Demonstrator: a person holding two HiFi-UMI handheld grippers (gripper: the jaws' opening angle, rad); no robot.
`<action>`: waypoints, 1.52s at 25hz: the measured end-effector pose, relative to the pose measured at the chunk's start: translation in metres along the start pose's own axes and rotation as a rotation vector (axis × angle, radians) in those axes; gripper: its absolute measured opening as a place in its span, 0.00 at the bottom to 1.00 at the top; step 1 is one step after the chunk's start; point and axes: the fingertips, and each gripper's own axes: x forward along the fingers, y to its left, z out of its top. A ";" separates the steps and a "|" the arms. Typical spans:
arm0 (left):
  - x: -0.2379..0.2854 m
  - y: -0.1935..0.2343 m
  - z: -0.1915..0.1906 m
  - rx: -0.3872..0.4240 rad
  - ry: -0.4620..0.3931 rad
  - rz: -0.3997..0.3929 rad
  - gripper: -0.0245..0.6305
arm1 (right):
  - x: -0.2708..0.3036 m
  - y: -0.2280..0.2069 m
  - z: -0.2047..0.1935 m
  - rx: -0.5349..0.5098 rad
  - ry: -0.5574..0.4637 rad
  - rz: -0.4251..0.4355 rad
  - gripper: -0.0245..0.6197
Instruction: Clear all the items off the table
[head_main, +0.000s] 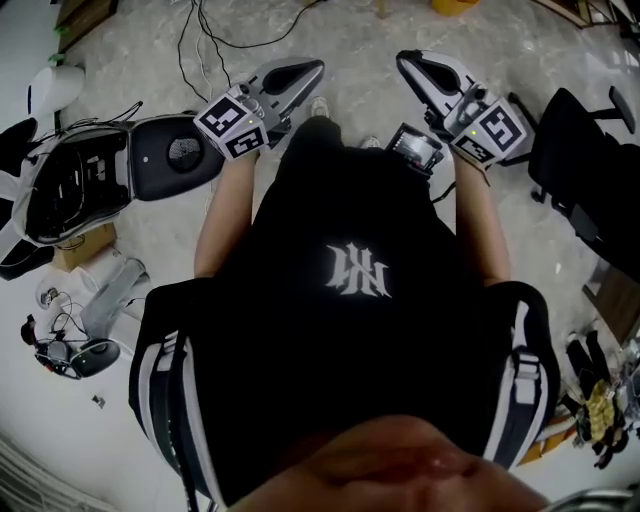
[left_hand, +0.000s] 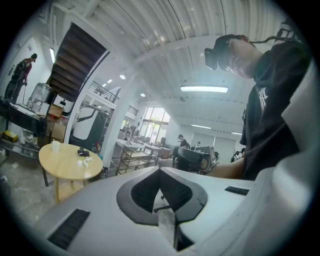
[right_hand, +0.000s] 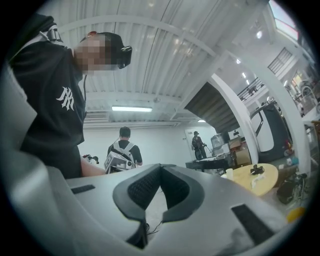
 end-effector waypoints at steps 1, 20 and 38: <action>0.000 0.007 0.001 -0.005 0.002 0.011 0.06 | 0.002 -0.004 0.000 0.005 -0.001 0.000 0.04; 0.017 0.189 0.045 -0.104 -0.061 -0.034 0.06 | 0.124 -0.114 0.001 0.004 0.090 -0.034 0.04; 0.024 0.357 0.098 -0.120 -0.101 -0.046 0.06 | 0.259 -0.228 0.023 -0.058 0.157 -0.049 0.04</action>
